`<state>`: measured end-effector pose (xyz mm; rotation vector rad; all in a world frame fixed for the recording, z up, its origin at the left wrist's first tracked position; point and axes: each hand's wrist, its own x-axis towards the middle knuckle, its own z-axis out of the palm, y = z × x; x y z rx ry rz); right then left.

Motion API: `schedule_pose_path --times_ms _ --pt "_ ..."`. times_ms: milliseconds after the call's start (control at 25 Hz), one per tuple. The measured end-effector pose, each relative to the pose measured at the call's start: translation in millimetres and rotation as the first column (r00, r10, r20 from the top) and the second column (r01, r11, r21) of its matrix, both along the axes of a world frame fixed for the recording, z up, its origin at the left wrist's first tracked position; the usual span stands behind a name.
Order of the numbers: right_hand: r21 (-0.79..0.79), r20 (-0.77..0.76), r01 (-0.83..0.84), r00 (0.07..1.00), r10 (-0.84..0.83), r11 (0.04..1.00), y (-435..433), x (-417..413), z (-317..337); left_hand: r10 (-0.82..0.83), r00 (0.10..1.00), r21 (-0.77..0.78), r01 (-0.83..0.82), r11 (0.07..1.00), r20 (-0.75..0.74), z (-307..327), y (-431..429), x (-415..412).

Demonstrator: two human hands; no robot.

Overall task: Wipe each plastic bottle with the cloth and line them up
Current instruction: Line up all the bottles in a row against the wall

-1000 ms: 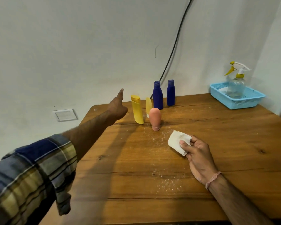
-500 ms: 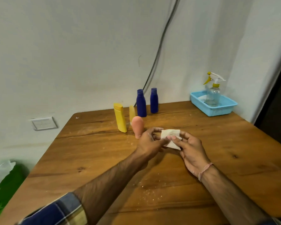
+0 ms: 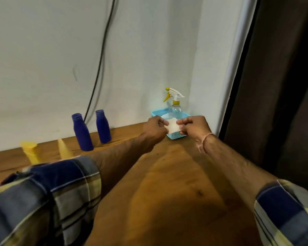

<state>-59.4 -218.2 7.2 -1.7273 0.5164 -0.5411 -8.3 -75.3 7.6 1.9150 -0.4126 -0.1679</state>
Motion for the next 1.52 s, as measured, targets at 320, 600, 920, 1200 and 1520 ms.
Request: schedule_pose_path --times_ms 320,600,920,1200,1520 --pt "-0.531 -0.241 -0.013 0.961 -0.137 0.847 -66.4 98.5 -14.5 -0.321 0.902 0.697 0.032 0.717 0.289 -15.9 -74.1 90.1" --pt "-0.708 -0.479 -0.262 0.86 -0.174 0.656 -70.7 120.8 -27.5 -0.362 0.831 0.743 -0.088 0.664 0.422 -38.3 -72.3 89.1" --pt "-0.751 -0.267 -0.139 0.958 -0.104 0.645 5.9 35.1 -8.0 -0.245 0.869 0.638 -0.101 0.763 0.43 -14.2 10.0 20.0" --pt "-0.678 -0.252 -0.218 0.966 0.056 0.702 115.3 -62.1 -18.8 -0.125 0.93 0.526 -0.081 0.846 0.345 -10.9 128.9 -81.5" --pt "-0.448 -0.193 -0.354 0.935 0.298 0.821 227.2 -111.2 -37.9 0.274 0.927 0.109 -0.309 0.945 0.256 -30.1 257.6 -141.3"
